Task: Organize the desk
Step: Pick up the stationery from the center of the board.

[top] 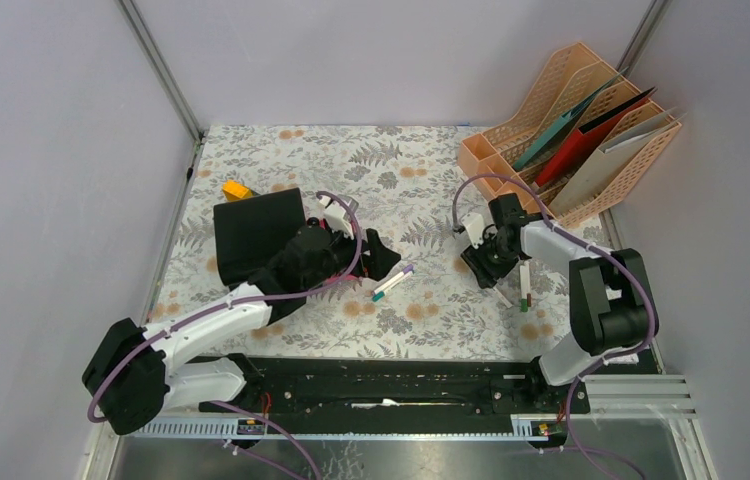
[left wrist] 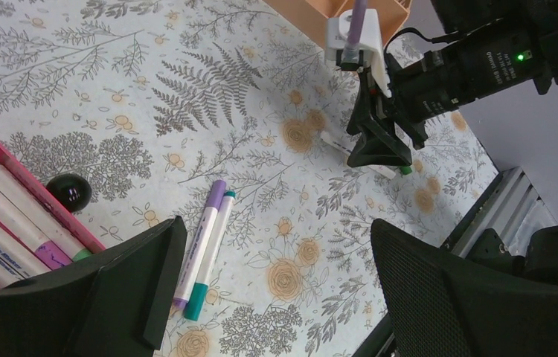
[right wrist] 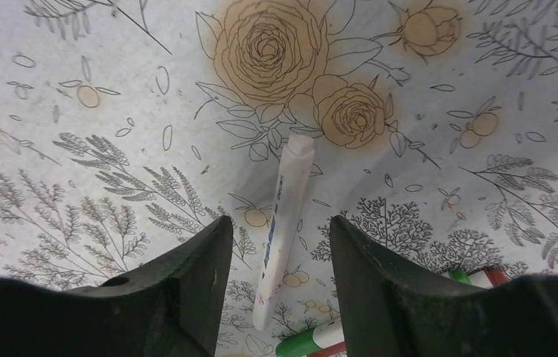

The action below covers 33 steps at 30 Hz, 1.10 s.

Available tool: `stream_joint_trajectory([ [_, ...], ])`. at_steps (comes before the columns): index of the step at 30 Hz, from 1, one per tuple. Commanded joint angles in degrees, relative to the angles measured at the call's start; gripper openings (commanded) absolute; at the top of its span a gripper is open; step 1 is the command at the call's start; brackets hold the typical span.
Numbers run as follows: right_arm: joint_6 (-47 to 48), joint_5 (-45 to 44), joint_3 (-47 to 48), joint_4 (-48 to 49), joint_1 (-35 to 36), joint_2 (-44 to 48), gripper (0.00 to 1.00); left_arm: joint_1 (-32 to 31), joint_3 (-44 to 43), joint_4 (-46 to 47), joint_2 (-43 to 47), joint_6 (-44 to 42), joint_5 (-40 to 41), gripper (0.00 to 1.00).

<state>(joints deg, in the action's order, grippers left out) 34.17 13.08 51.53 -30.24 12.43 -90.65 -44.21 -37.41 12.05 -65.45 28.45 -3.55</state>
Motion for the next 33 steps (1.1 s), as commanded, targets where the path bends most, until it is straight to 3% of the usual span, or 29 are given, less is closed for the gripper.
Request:
stream_joint_trajectory([
  [1,-0.59,-3.52,1.37,-0.13,1.41,-2.67,0.56,0.33,1.46,5.37,1.03,1.39,-2.02,0.99],
  [15,-2.11,-9.38,2.64,0.05,2.95,-6.74,0.18,2.03,3.95,14.32,-0.78,7.81,-8.96,0.99],
  [19,-2.82,-6.89,3.11,-0.33,2.93,-5.86,0.1,2.08,5.52,21.6,-2.56,11.15,-13.96,0.99],
  [21,-3.2,-4.4,3.51,-0.79,2.93,-5.01,0.0,2.05,6.04,25.28,-4.1,12.99,-16.5,0.99],
  [27,-4.39,4.44,4.35,-2.02,1.43,-1.57,0.0,2.07,7.57,36.91,-10.91,20.02,-22.17,0.99],
  [33,-5.06,21.59,6.05,-5.18,-3.8,2.19,0.0,0.63,8.09,45.87,-17.12,24.76,-24.33,0.99],
])
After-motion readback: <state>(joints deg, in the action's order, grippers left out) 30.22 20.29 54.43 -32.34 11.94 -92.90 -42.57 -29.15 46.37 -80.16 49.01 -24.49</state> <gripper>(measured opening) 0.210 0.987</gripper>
